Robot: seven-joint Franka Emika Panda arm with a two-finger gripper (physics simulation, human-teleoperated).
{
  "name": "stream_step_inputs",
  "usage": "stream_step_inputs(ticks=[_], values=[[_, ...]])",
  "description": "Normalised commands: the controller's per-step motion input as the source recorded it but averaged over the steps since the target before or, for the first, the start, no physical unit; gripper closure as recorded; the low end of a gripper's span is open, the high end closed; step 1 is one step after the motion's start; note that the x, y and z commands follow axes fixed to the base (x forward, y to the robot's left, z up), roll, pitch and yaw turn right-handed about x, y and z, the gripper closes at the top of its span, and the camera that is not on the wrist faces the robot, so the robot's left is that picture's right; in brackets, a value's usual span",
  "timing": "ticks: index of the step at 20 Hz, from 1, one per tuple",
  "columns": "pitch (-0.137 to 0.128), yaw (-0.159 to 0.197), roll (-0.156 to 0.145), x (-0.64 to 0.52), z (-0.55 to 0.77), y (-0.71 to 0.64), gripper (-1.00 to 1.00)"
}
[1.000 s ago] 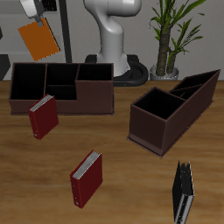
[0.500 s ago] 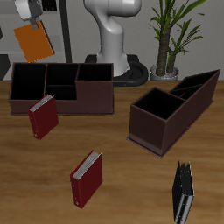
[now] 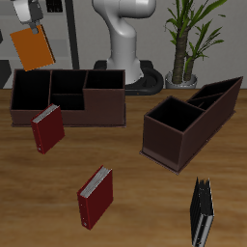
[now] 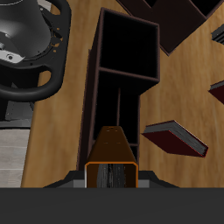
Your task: Place the orange book into the back desk caddy's back compartment
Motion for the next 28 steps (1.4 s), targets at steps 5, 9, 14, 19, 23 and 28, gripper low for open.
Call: stream_step_inputs(ticks=[5,9,14,19,23,28], values=[[-0.014,-0.066,-0.042,0.19,-0.06,-0.11,1.00],[0.001,-0.032,-0.009,0.14,-0.06,-0.06,1.00],[-0.017,-0.023,0.022,0.08,0.00,0.14,1.00],[0.010,0.009,0.049,0.05,-0.05,0.23,1.00],[0.009,0.007,0.026,0.03,-0.02,0.17,1.00],[0.001,0.003,0.018,-0.02,-0.01,0.09,1.00]])
